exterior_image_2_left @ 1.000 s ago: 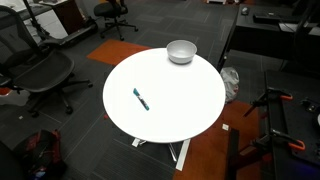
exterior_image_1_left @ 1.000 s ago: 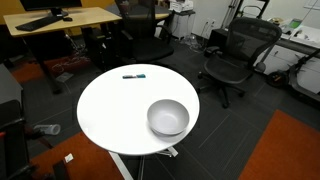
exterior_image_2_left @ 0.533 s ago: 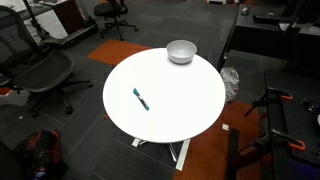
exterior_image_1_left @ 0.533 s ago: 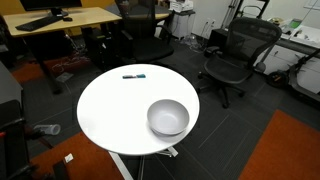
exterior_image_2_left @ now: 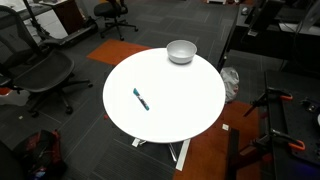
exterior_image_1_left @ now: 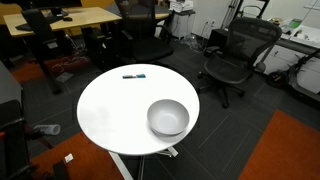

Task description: Put the marker in the bowl

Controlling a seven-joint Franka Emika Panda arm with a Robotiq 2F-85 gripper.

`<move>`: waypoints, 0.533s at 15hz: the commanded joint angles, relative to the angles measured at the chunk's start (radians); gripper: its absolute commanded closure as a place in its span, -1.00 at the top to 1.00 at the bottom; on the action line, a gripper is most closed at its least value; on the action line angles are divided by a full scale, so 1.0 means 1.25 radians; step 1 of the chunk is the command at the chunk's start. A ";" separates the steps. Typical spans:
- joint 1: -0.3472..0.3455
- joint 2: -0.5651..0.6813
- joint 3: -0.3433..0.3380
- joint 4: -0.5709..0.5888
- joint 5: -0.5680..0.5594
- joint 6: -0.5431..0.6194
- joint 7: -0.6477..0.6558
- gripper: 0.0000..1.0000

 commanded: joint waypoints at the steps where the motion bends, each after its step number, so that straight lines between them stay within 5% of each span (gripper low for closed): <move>1: 0.003 0.097 0.028 0.063 0.027 0.067 0.078 1.00; 8: 0.000 0.283 0.060 0.206 0.044 0.084 0.281 1.00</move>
